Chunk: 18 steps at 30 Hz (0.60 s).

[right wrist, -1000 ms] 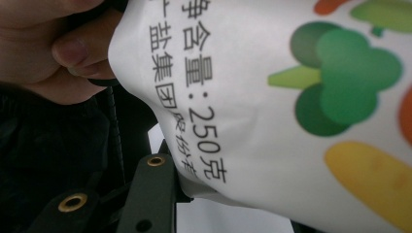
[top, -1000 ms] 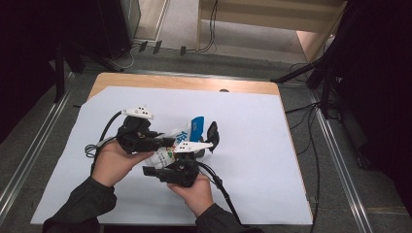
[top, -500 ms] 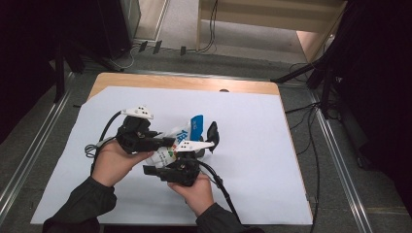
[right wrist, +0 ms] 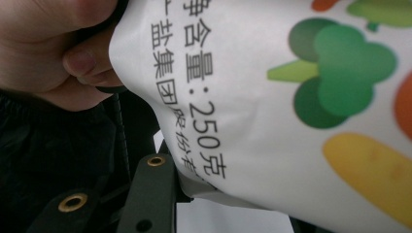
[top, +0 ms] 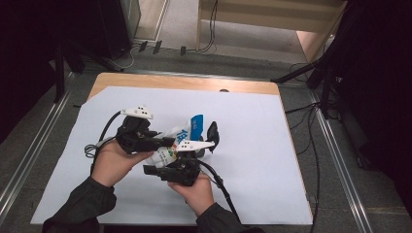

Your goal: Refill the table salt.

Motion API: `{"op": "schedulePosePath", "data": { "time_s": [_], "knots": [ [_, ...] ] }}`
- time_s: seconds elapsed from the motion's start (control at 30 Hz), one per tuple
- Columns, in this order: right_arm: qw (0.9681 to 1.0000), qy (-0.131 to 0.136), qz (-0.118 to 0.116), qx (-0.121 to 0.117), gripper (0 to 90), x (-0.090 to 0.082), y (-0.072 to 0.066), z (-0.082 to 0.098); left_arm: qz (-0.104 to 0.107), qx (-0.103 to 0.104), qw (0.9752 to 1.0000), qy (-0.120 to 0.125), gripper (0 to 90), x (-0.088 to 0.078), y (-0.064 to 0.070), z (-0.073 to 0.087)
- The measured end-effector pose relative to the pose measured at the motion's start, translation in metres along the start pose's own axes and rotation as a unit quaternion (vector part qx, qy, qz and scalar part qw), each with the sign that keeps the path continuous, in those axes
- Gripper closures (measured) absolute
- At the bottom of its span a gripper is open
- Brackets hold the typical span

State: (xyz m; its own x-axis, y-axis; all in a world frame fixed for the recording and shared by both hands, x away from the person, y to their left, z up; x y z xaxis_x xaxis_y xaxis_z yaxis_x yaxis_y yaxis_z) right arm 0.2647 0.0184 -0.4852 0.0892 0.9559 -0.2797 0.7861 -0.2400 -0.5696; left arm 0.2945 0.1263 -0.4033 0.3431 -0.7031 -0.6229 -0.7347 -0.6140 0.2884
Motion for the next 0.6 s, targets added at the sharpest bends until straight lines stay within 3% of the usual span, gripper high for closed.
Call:
{"op": "schedulePosePath", "data": {
  "time_s": [0.6],
  "knots": [
    [1.0, -0.001, 0.002, -0.002, 66.3, 0.0003, 0.0004, 0.0003, 0.0, 0.001, 1.0, -0.003, 76.6, 0.001, 0.0003, 0.0002]
  ]
}}
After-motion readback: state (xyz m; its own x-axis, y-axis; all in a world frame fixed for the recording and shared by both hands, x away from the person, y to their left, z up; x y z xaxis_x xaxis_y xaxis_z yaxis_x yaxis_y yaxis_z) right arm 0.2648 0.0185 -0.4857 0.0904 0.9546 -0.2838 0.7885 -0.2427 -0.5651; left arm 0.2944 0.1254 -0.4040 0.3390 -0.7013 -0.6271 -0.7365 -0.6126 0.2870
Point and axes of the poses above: each handheld gripper's, and its own axes: x roughly forward along the jaws, z roughly out of its underside, y roughly to its right, the point moved 4 cm from there along x, roughly forward along the jaws, and after that the axes turned 1 degree about -y, right-handed, at the moved point
